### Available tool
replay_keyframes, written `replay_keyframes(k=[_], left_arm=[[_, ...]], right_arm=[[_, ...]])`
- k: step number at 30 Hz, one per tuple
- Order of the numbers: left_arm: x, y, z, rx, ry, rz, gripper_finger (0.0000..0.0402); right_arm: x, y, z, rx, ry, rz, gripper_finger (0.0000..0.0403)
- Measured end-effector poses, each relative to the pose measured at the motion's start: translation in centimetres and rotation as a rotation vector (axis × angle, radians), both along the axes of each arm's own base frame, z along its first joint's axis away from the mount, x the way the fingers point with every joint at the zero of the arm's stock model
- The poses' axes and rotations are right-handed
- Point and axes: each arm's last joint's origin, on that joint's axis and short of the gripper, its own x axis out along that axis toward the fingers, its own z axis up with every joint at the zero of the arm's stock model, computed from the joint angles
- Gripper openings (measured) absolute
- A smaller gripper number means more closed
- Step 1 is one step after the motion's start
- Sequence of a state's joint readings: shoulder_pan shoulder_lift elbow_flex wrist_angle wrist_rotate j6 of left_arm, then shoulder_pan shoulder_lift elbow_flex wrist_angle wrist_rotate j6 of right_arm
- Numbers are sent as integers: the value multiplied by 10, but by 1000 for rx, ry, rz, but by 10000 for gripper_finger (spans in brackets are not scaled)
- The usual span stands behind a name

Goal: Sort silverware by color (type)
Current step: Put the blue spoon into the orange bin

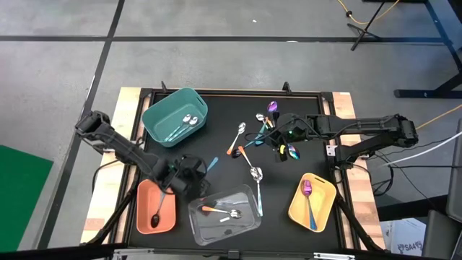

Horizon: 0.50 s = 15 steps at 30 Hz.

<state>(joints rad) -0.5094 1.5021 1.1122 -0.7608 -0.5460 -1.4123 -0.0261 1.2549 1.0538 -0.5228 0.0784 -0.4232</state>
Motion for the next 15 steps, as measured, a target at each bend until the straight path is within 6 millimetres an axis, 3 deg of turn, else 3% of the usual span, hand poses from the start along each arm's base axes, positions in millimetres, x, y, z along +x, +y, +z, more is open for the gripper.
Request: replay_keyframes(k=[15], left_arm=[[-61, -49, -9, -170, 194, 100, 1]], right_arm=[[0, 0, 0, 0, 0, 0, 0]])
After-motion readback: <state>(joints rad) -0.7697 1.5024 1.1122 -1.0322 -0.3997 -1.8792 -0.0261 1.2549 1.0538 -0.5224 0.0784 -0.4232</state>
